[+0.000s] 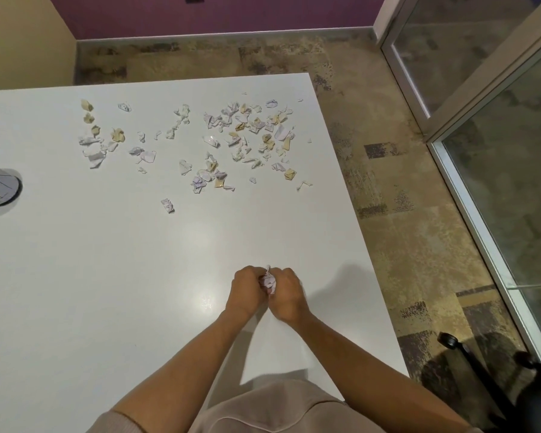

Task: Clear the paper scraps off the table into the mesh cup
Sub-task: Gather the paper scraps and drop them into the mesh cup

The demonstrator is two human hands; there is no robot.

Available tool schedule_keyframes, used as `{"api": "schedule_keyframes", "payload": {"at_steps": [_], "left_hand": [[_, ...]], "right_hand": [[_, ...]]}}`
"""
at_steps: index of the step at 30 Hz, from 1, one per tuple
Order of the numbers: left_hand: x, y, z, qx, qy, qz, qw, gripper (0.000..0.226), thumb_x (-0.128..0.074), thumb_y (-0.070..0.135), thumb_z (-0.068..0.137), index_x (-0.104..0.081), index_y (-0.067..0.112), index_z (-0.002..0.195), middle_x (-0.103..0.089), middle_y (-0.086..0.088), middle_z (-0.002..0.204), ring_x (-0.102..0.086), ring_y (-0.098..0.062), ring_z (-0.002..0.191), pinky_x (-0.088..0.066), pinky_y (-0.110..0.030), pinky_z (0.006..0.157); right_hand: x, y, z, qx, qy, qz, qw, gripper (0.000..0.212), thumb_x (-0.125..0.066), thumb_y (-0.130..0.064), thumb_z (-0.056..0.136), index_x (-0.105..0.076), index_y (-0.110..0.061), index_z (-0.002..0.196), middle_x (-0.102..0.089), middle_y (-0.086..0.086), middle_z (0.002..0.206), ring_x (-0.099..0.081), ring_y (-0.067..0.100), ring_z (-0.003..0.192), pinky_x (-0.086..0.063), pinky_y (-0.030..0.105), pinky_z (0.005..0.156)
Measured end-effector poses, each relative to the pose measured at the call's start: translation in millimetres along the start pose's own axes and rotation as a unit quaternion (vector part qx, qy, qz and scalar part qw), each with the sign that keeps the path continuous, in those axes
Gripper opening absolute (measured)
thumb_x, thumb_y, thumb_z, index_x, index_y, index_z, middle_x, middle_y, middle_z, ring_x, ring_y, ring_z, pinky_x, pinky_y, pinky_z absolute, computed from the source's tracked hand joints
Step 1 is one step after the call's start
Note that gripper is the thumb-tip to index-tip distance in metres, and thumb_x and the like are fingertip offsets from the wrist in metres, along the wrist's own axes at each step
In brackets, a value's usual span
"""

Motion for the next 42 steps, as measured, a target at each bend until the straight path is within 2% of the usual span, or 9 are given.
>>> {"api": "schedule_keyframes", "payload": {"at_steps": [6,11,16,22,26,30,34,39,42], "left_hand": [[0.0,0.4,-2.4,0.013,-0.014,-0.058,0.998,0.02,-0.059,-0.006,0.076,-0.073,0.006,0.082,-0.072,-0.011,0.077,-0.057,-0.013,0.065,-0.05,-0.033,0.064],[3.2,19.0,-7.8,-0.044,-0.009,-0.012,0.999,0.022,-0.056,0.002,0.076,-0.071,0.017,0.08,-0.068,-0.002,0.07,-0.056,-0.016,0.061,-0.049,-0.033,0.062],[6.2,35.0,-13.4,-0.132,-0.01,0.074,0.988,0.027,-0.05,0.003,0.085,-0.07,0.019,0.093,-0.07,0.002,0.08,-0.057,-0.019,0.075,-0.049,-0.034,0.068],[7.9,41.4,-21.3,-0.186,-0.044,0.049,0.98,0.046,-0.046,0.004,0.093,-0.054,0.021,0.135,-0.069,0.004,0.115,-0.057,-0.014,0.102,-0.049,-0.026,0.088],[11.8,40.8,-22.7,-0.164,-0.048,-0.089,0.981,0.045,-0.046,0.001,0.096,-0.051,0.021,0.136,-0.066,0.016,0.108,-0.062,0.004,0.096,-0.048,-0.01,0.083],[26.1,31.4,-19.2,-0.129,0.062,-0.146,0.979,0.036,-0.052,0.001,0.094,-0.062,0.022,0.121,-0.066,0.017,0.105,-0.061,0.004,0.092,-0.044,-0.006,0.075],[33.3,13.1,-12.7,-0.104,0.117,-0.072,0.985,0.031,-0.059,0.012,0.092,-0.061,0.022,0.12,-0.06,0.014,0.112,-0.057,-0.001,0.1,-0.046,-0.016,0.085],[5.0,-5.1,-13.2,-0.134,0.031,0.093,0.986,0.056,-0.068,0.03,0.087,-0.051,0.01,0.136,-0.052,-0.005,0.139,-0.045,-0.022,0.13,-0.025,-0.019,0.107],[-20.2,-18.3,-22.0,-0.155,-0.015,0.171,0.973,0.07,-0.061,0.034,0.092,-0.032,0.004,0.149,-0.029,-0.012,0.157,-0.02,-0.03,0.148,-0.009,-0.028,0.119]], "right_hand": [[9.4,15.8,-0.8,-0.076,-0.02,0.233,0.969,0.024,-0.064,-0.008,0.079,-0.068,-0.013,0.102,-0.07,0.003,0.095,-0.063,0.02,0.089,-0.049,0.027,0.079],[5.3,17.2,-5.1,-0.132,-0.098,0.548,0.82,0.029,-0.052,0.01,0.054,-0.062,-0.005,0.077,-0.06,0.011,0.074,-0.056,0.022,0.072,-0.047,0.028,0.064],[12.1,2.6,-8.5,-0.089,-0.162,0.745,0.64,0.023,-0.042,0.007,0.072,-0.06,-0.008,0.076,-0.053,0.008,0.072,-0.056,0.015,0.068,-0.05,0.024,0.066],[3.2,18.1,-9.2,-0.199,-0.112,0.809,0.542,0.03,-0.049,-0.027,0.099,-0.062,-0.001,0.107,-0.068,0.015,0.095,-0.067,0.024,0.087,-0.057,0.032,0.075],[2.1,17.4,-10.5,-0.205,-0.107,0.811,0.537,0.031,-0.045,-0.022,0.101,-0.065,0.003,0.102,-0.071,0.016,0.09,-0.071,0.024,0.081,-0.057,0.03,0.066],[1.9,20.9,-12.7,-0.235,-0.101,0.794,0.552,0.022,-0.05,-0.014,0.097,-0.064,0.003,0.101,-0.065,0.015,0.086,-0.065,0.022,0.074,-0.057,0.028,0.062],[4.5,31.6,-12.6,-0.244,-0.071,0.804,0.537,0.017,-0.052,-0.01,0.095,-0.062,0.004,0.092,-0.062,0.017,0.082,-0.063,0.023,0.071,-0.058,0.028,0.064],[12.4,48.1,-12.3,-0.232,-0.046,0.81,0.536,0.022,-0.052,-0.006,0.094,-0.066,0.009,0.1,-0.065,0.02,0.085,-0.066,0.027,0.073,-0.059,0.03,0.068],[14.2,55.4,-14.1,-0.236,-0.036,0.823,0.516,0.023,-0.054,-0.006,0.094,-0.067,0.01,0.103,-0.067,0.021,0.087,-0.069,0.027,0.076,-0.059,0.033,0.071]]}}
Point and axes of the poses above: each hand's wrist, its own z-axis towards the middle knuckle, its own x-axis out of the back of the hand, y = z × x, the point moved 6 cm from there along z, towards the middle knuckle
